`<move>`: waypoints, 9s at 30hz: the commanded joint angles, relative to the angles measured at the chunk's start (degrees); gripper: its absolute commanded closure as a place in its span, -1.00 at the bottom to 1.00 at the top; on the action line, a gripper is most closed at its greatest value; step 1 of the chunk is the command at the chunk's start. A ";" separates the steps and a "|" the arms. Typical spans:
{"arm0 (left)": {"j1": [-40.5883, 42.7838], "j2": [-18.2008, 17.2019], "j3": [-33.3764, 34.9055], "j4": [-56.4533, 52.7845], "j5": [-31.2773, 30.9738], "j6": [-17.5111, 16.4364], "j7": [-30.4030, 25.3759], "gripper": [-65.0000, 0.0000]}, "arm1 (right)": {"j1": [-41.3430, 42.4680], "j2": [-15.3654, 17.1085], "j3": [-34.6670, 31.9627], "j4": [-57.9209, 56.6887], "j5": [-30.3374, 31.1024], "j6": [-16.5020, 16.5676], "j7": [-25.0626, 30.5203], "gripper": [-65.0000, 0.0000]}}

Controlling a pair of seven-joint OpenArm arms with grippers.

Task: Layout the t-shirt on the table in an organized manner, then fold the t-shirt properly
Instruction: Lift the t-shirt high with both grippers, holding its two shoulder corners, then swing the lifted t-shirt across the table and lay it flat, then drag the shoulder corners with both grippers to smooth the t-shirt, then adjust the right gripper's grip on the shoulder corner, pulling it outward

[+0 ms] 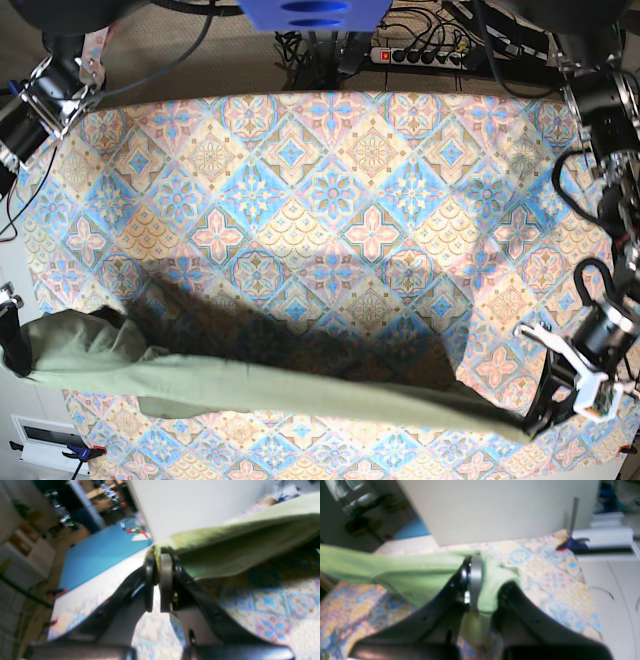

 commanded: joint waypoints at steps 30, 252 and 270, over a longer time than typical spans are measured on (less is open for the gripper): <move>38.26 -0.74 -15.05 8.38 -9.74 0.25 -1.43 1.00 | -36.10 -5.82 15.81 12.54 4.52 0.12 -10.51 0.98; 47.67 10.07 0.69 -6.83 13.03 0.33 -10.75 0.71 | -40.14 -14.88 10.98 0.58 -13.32 -5.37 -9.20 0.20; 47.75 10.16 0.69 -6.83 12.94 0.33 -10.83 0.71 | -38.47 -14.70 8.61 1.11 -3.65 -5.20 -9.46 0.90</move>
